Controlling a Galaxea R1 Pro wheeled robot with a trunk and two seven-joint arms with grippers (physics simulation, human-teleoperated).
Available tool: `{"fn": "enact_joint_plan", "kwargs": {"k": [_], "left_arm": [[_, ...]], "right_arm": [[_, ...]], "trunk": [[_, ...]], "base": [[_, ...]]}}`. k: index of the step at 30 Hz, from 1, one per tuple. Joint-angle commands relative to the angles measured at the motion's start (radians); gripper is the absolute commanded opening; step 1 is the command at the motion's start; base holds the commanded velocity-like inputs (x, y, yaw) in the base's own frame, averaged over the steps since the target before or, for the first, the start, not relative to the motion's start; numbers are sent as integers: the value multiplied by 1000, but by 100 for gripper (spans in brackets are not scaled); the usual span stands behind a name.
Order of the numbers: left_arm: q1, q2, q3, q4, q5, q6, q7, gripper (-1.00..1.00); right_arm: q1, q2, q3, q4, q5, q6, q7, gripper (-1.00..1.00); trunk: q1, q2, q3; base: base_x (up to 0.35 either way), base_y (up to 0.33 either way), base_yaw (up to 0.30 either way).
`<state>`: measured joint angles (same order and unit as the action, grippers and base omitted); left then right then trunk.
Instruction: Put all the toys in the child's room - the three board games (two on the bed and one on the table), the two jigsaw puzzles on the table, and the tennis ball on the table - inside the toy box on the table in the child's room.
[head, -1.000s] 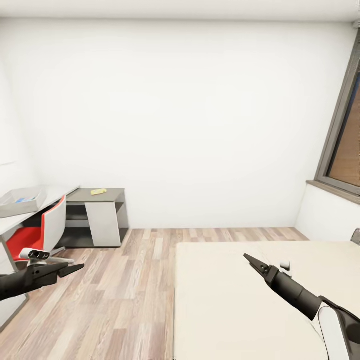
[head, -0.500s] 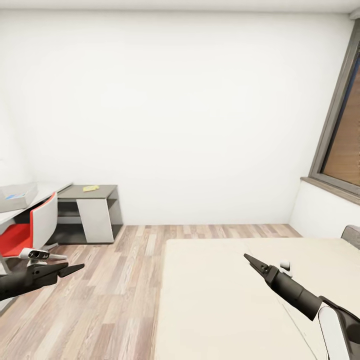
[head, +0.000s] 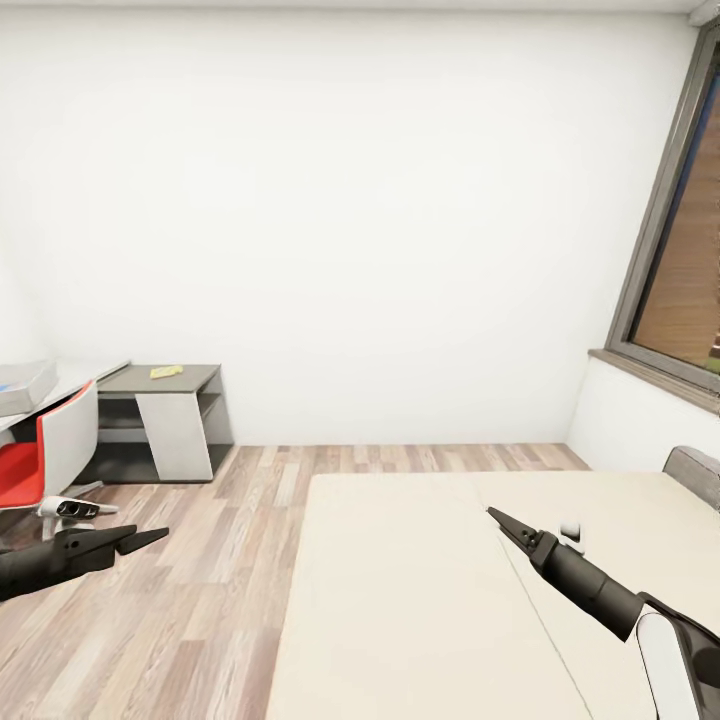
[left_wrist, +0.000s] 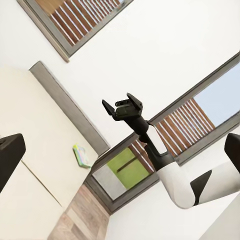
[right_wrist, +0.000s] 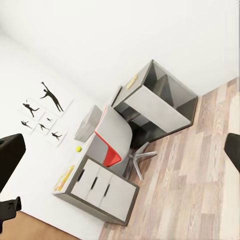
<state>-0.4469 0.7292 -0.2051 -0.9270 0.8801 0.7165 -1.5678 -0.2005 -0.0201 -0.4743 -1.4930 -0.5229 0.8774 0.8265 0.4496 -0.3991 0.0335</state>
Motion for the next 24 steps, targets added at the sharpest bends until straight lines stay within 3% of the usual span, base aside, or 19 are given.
{"fn": "enact_joint_plan", "kwargs": {"k": [1, 24], "left_arm": [[-1, 1, -5, 0, 5, 11, -3, 100], [-1, 1, -5, 0, 6, 11, -3, 100]], "right_arm": [[0, 0, -1, 0, 0, 5, 3, 100], [0, 0, -1, 0, 0, 5, 3, 100]], "trunk": [[0, -1, -1], [0, -1, -1]], "base": [[0, -291, 0], [0, -291, 0]]}}
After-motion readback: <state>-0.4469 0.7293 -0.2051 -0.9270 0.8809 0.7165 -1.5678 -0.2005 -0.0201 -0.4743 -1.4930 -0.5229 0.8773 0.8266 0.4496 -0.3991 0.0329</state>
